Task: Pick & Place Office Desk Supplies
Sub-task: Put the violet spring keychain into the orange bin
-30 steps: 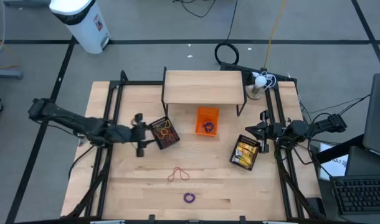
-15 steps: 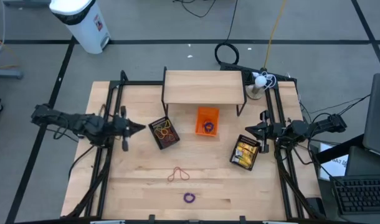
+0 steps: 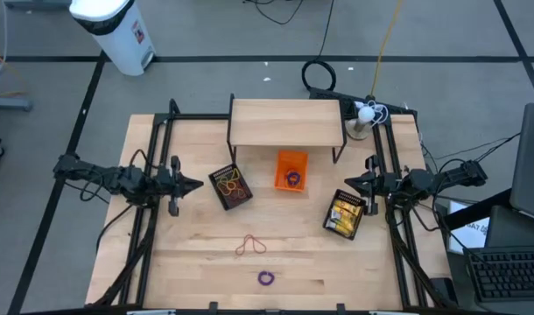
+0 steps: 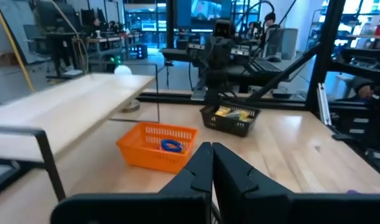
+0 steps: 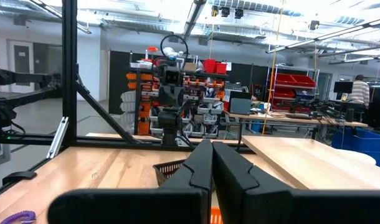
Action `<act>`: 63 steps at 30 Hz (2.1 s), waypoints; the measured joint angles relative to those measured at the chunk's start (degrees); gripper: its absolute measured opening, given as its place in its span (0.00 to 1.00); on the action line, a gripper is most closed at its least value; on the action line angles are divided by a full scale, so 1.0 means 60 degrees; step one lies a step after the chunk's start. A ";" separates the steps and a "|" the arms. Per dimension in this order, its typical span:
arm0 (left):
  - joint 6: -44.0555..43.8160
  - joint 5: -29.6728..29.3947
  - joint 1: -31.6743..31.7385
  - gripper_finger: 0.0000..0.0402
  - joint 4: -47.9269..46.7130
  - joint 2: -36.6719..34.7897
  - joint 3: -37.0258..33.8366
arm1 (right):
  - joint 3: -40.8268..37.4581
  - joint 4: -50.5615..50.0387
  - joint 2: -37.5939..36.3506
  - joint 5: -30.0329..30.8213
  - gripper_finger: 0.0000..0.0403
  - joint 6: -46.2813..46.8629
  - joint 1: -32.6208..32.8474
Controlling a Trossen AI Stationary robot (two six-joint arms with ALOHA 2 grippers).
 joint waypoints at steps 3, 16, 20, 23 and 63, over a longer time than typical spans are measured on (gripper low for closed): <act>-0.0162 0.0072 0.0000 0.01 0.0314 -0.0065 -0.0404 | 0.0004 0.0000 0.0000 0.0001 0.01 -0.0011 0.0000; -0.0391 0.0352 0.0000 0.01 0.1236 -0.0062 -0.1235 | 0.0004 -0.0007 0.0000 0.0000 0.01 -0.0033 0.0000; -0.0484 0.0352 0.0000 0.01 0.1216 -0.0062 -0.1301 | 0.0000 -0.0007 0.0000 0.0001 0.01 -0.0033 0.0000; -0.0518 0.0349 0.0000 0.01 0.1211 -0.0062 -0.1301 | 0.0002 -0.0007 0.0000 0.0001 0.01 -0.0033 0.0002; -0.2958 0.5352 -0.1372 0.45 0.0388 1.5937 0.8935 | 0.0000 -0.0117 0.0013 0.0001 0.01 0.0104 0.0000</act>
